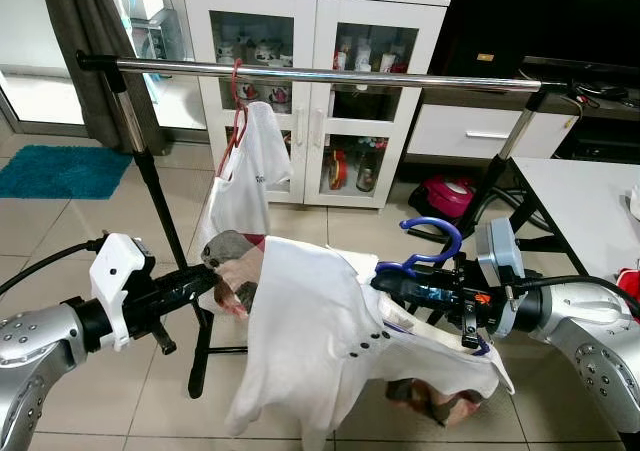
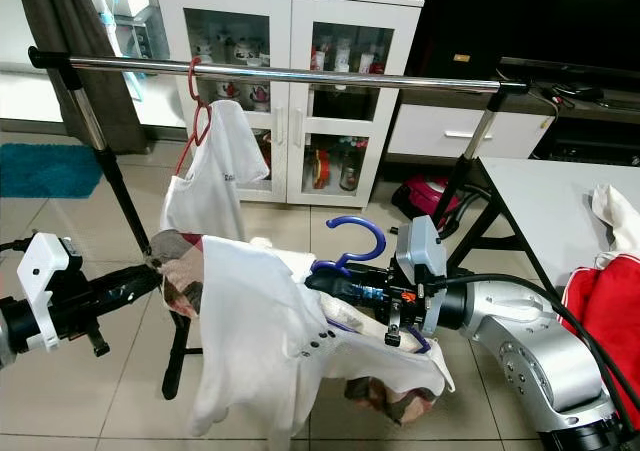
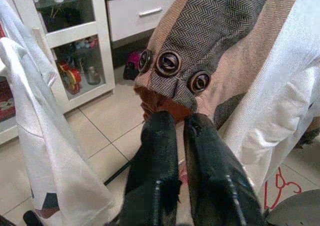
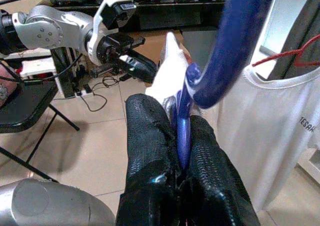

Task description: Hang hanger

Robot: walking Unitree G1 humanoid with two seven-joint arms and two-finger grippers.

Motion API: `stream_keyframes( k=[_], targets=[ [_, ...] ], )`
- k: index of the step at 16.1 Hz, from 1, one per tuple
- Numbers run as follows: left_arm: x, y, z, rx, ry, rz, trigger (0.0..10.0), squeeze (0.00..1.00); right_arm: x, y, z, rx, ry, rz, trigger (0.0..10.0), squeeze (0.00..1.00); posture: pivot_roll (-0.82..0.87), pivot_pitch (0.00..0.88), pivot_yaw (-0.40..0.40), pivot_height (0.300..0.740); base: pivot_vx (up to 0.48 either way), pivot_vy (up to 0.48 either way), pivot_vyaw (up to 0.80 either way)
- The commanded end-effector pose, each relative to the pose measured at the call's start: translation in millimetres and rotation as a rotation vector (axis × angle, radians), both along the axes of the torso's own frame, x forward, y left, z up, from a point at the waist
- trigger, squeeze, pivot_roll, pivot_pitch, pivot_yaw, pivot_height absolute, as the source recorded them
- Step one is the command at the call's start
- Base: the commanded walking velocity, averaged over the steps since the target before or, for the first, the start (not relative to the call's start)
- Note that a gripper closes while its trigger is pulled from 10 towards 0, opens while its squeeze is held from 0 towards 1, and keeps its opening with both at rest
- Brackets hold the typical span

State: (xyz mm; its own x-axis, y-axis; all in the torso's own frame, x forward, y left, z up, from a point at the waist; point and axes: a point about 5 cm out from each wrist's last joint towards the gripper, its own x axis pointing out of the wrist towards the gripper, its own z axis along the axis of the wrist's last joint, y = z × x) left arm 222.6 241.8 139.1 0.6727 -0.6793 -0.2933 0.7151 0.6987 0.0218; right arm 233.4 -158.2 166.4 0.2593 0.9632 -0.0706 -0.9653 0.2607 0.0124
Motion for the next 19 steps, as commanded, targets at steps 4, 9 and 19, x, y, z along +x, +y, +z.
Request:
stream_keyframes(
  k=[4, 9, 19],
  targets=[
    [5.1, 5.2, -4.2, 0.019, -0.021, 0.064, 0.0, 0.00, 1.8, -1.4, 10.7, 0.015, -0.050, 0.000, 10.0, 0.00, -0.03, 0.000, -0.033, 0.740, 0.000, 0.000, 0.00],
    [3.8, 9.3, -5.0, -0.005, -0.027, 0.104, 0.0, 0.00, 1.5, -0.6, 10.9, 0.017, -0.055, -0.002, 10.0, 0.00, -0.03, 0.000, -0.029, 0.740, 0.000, 0.000, 0.00],
    [-7.4, 32.6, 27.3, -0.139, 0.024, -0.120, 10.0, 1.00, 3.3, 5.2, 16.0, 0.008, -0.067, 0.076, 10.0, 0.00, -0.02, 0.000, -0.051, 0.740, 0.000, 0.000, 0.00]
  ],
)
